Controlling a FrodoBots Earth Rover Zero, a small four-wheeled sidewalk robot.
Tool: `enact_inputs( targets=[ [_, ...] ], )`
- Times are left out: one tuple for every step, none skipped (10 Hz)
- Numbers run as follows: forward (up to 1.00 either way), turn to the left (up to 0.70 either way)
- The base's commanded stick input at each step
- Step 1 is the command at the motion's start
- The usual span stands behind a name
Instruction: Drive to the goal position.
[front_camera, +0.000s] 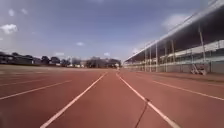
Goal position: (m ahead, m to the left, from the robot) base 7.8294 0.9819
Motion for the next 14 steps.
enact_inputs(
  targets=[
    [0.70, 0.00],
    [0.70, 0.00],
    [0.70, 0.00],
    [0.70, 0.00],
    [0.70, 0.00],
    [0.70, 0.00],
    [0.70, 0.00],
    [0.70, 0.00],
    [0.70, 0.00],
    [0.70, 0.00],
    [0.70, 0.00],
    [0.70, 0.00],
    [0.70, 0.00],
    [0.70, 0.00]
  ],
)
